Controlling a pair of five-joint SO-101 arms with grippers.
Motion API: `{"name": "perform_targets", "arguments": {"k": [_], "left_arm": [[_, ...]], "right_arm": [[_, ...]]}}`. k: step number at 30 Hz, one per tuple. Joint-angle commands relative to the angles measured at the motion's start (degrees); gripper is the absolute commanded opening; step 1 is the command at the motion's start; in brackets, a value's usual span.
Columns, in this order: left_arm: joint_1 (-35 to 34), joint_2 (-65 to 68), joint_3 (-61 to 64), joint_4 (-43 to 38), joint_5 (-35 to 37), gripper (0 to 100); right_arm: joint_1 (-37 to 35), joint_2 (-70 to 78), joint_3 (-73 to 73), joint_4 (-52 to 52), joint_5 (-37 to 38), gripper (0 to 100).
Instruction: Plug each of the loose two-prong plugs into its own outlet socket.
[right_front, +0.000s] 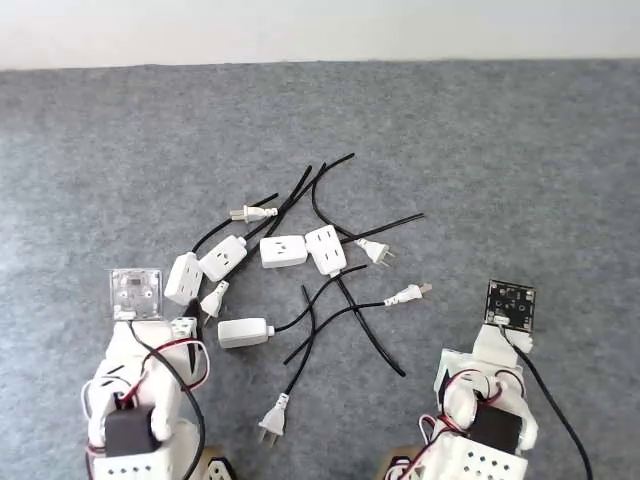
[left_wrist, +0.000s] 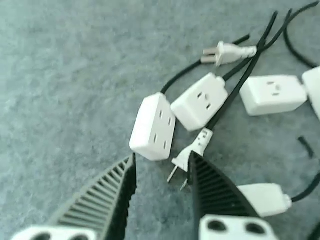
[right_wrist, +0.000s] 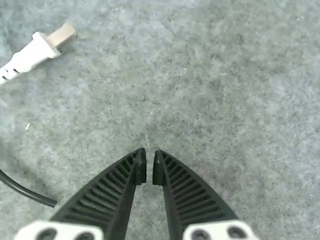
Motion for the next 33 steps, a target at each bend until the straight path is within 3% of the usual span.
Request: {"name": "perform_targets", "arguments": {"k": [1, 6, 10, 14, 19, 31, 33], "left_arm": [[0.53, 0.26, -8.22, 3.16, -0.18, 17], [0.53, 1.14, -12.79, 6.15, -0.44, 17], [0.53, 9.85, -15.25, 5.63, -0.44, 17], [0.53, 22.68, -21.05, 5.63, -0.44, 17], [1.93, 36.40, -26.95, 5.89, -0.44, 17], [17.41, 59.60, -32.92, 5.63, -0.62, 17], [19.08, 62.24, -34.07, 5.63, -4.40, 17]], "right_arm": [[-0.22, -0.75, 1.05, -0.40, 0.53, 4.8], [1.98, -0.75, 0.97, -8.92, 0.53, 4.8], [3.47, -0.75, 1.05, -21.14, 0.44, 4.8], [-4.44, -0.75, 0.88, -24.75, 0.53, 4.3], [-13.76, -0.66, 0.97, -18.15, 0.44, 4.4], [0.40, -0.66, -1.76, -15.16, 5.19, 4.7], [1.45, -0.66, -1.93, -15.16, 5.10, 4.7]]}}
